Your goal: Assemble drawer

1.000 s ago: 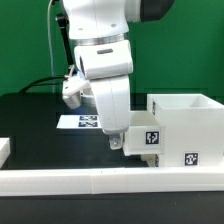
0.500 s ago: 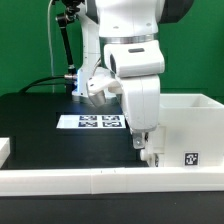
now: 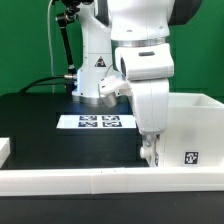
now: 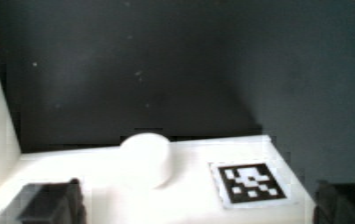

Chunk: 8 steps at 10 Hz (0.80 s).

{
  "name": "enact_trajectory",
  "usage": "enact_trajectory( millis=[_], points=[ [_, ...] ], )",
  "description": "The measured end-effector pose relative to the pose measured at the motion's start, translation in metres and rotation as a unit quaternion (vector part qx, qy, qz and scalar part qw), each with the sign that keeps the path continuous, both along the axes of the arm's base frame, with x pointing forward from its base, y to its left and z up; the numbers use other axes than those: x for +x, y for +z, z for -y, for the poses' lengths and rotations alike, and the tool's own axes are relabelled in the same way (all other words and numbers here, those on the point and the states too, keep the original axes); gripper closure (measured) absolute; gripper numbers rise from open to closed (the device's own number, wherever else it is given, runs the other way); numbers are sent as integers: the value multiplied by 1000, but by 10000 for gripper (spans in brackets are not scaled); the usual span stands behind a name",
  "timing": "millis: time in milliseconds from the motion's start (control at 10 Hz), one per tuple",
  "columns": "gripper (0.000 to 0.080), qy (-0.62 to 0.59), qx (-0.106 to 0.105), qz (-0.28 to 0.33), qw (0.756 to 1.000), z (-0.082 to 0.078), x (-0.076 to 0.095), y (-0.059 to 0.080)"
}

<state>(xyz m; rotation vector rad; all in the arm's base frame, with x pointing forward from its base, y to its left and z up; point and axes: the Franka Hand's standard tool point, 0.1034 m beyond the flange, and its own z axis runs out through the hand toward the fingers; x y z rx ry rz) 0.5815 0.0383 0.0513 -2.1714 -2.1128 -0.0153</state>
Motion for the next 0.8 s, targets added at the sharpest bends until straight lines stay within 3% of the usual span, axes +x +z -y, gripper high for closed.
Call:
enact_trajectory(
  millis=[100, 300, 600, 800],
  points=[
    [151, 2, 1, -1, 1000, 5, -4, -4],
    [151, 5, -2, -4, 1000, 41, -7, -4],
    [151, -9, -3, 2, 1000, 88, -22, 10],
    [151, -19, -1, -1, 1000, 93, -27, 10]
  ],
)
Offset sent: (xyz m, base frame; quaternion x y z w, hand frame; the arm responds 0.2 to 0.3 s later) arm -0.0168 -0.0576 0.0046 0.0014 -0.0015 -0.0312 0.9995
